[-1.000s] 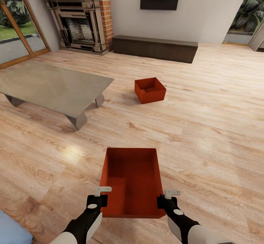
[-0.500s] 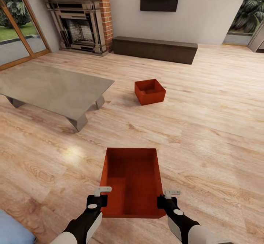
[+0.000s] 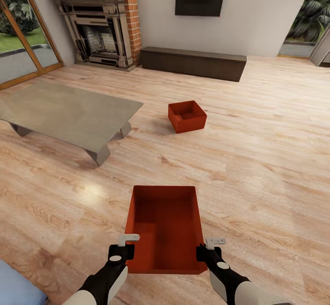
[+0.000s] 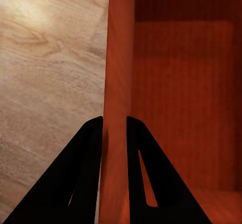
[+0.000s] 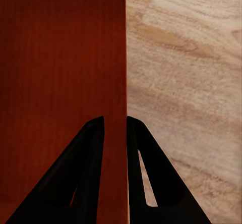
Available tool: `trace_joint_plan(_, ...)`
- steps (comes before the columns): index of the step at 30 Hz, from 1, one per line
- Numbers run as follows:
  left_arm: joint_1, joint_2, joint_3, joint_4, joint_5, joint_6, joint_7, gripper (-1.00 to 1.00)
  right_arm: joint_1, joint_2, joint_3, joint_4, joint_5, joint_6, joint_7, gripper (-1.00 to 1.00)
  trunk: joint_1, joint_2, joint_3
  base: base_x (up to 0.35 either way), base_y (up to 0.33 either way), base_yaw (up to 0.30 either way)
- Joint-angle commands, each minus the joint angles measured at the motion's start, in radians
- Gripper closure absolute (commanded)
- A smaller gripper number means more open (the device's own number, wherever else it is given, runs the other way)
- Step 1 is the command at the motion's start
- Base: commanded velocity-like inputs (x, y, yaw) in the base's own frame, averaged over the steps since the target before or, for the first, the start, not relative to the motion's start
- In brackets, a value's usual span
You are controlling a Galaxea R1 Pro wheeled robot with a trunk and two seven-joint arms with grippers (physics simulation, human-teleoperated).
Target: Move the two storage containers from the living room to the garage. In the garage, place one container on the floor and stack the other container on top of it (either order is fine).
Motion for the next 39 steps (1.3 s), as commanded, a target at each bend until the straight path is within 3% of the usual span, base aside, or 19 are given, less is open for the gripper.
trace_joint_plan(1, -0.001, 0.001, 0.001, 0.0, 0.064, 0.007, 0.012, 1.0, -0.001, 0.0, -0.011, -0.003, -0.001, -0.013, 0.001, 1.0, -0.004, 0.007, 0.003, 0.0, 0.0, 0.0)
trace_joint_plan(39, -0.001, 0.001, 0.001, -0.002, 0.075, 0.006, 0.012, 1.0, 0.0, 0.0, -0.011, -0.003, 0.0, -0.013, 0.001, 1.0, -0.15, 0.273, 0.122, 0.0, 0.0, 0.0)
